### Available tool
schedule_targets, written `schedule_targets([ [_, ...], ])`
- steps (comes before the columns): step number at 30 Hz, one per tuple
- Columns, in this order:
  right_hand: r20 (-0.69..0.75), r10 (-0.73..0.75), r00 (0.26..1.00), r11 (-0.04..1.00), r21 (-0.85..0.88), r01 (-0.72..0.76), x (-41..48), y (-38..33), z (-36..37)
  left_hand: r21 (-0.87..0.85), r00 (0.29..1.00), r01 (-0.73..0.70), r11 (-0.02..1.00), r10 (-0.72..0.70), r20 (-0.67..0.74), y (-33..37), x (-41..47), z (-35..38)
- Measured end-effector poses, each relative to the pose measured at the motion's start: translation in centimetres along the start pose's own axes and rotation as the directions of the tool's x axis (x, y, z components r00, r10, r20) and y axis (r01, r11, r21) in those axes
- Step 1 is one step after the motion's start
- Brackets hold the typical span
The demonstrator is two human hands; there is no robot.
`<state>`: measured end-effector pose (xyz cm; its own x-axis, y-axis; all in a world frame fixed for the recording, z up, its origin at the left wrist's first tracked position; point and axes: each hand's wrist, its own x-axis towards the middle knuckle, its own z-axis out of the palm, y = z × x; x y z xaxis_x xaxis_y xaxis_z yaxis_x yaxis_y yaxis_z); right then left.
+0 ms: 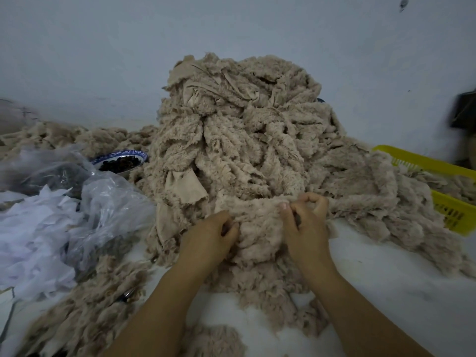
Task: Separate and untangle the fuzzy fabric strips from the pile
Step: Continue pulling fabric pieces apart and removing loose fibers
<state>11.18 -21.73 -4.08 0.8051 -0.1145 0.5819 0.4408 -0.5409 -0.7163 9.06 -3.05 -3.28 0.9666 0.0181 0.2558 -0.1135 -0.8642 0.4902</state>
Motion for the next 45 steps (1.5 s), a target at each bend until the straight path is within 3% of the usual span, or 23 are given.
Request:
schedule_targets([
  [2,0.006,0.017,1.000,1.000,0.018,-0.017,-0.1,0.3,0.2,0.009,0.998,0.022,1.000,-0.021,-0.067,0.2,-0.2,0.0],
  [4,0.006,0.072,0.997,0.996,0.054,-0.072,-0.1,0.5,0.3,-0.148,0.991,0.013,0.989,-0.033,-0.130,0.4,-0.4,0.1],
  [6,0.034,0.141,0.989,0.986,0.084,-0.144,-0.1,0.8,0.3,-0.255,0.986,-0.041,0.966,-0.002,-0.167,0.6,-0.6,0.0],
  [10,0.128,0.331,0.935,0.942,0.011,-0.335,-0.3,1.5,0.0,-0.309,0.975,-0.169,0.936,0.114,-0.189,1.3,-1.2,0.4],
  [12,0.096,0.270,0.958,0.962,0.022,-0.273,-0.3,0.7,-0.3,-0.302,0.971,-0.191,0.934,0.136,-0.195,1.4,-1.2,0.9],
  [14,0.053,0.090,0.995,0.994,0.054,-0.092,-0.5,-0.6,-0.3,-0.282,0.969,-0.199,0.939,0.145,-0.200,1.3,-1.1,1.3],
  [17,0.281,-0.112,0.953,0.994,0.022,0.110,-1.1,-1.6,0.6,-0.257,0.962,-0.228,0.939,0.176,-0.209,1.2,-1.1,1.7],
  [19,0.439,-0.085,0.895,0.991,-0.054,0.120,-1.3,-1.6,1.4,-0.262,0.964,-0.202,0.944,0.145,-0.221,0.9,-1.3,2.0],
  [20,0.446,-0.061,0.893,0.988,-0.098,0.117,-1.3,-1.3,1.6,-0.264,0.968,-0.173,0.949,0.113,-0.226,0.8,-1.3,2.1],
  [27,0.340,-0.121,0.933,0.953,-0.224,0.206,-2.5,-0.1,0.9,-0.080,0.976,-0.003,0.997,-0.015,-0.215,0.9,-1.3,3.0],
  [32,0.297,-0.072,0.952,0.969,-0.207,0.138,-2.3,0.1,0.6,-0.173,0.962,0.084,0.981,-0.126,-0.243,0.2,-0.9,2.7],
  [34,0.272,-0.070,0.960,0.976,-0.181,0.123,-2.1,0.1,0.4,-0.318,0.939,0.135,0.939,-0.224,-0.262,0.0,-0.8,2.6],
  [37,0.134,0.022,0.991,0.993,-0.117,-0.006,-1.1,0.6,-1.1,-0.558,0.836,0.239,0.795,-0.461,-0.299,-0.8,-0.4,2.2],
  [41,-0.036,0.191,0.981,0.981,-0.006,-0.192,0.2,2.0,-3.3,-0.712,0.828,0.181,0.678,-0.496,-0.262,-0.6,-0.4,2.2],
  [45,0.041,0.184,0.982,0.981,0.049,-0.186,-0.2,1.6,-2.7,-0.829,0.850,0.182,0.529,-0.509,-0.138,-1.2,-0.4,2.0],
])
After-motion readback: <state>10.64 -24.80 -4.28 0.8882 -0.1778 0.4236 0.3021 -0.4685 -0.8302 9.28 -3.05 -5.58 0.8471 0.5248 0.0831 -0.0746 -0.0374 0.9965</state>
